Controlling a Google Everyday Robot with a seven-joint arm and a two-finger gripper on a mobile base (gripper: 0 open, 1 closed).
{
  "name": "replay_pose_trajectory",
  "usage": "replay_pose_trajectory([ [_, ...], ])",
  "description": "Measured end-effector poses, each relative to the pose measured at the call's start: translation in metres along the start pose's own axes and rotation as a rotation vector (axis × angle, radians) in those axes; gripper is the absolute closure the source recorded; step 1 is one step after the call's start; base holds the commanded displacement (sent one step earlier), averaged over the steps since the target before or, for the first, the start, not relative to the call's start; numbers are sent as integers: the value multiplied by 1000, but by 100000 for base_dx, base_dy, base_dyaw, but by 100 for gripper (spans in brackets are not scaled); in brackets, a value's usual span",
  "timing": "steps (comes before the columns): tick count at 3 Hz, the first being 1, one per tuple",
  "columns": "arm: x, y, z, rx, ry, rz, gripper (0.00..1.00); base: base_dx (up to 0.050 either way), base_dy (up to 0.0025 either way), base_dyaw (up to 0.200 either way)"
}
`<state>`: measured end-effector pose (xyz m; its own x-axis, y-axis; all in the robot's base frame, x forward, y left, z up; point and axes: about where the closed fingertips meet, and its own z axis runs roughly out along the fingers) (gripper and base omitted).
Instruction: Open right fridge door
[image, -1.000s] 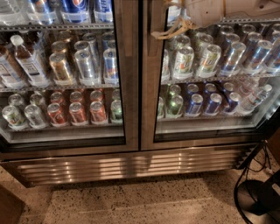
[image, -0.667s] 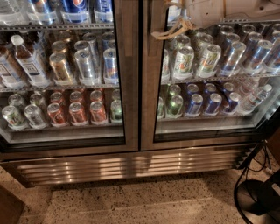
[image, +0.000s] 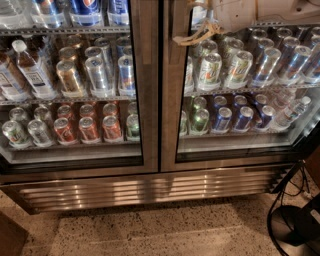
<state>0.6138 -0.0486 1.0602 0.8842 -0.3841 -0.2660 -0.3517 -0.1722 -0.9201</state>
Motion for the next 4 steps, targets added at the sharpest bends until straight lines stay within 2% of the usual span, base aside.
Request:
replay_pose_trajectory([
  [4, 1, -1, -1, 24, 7, -35, 100, 0, 0, 0],
])
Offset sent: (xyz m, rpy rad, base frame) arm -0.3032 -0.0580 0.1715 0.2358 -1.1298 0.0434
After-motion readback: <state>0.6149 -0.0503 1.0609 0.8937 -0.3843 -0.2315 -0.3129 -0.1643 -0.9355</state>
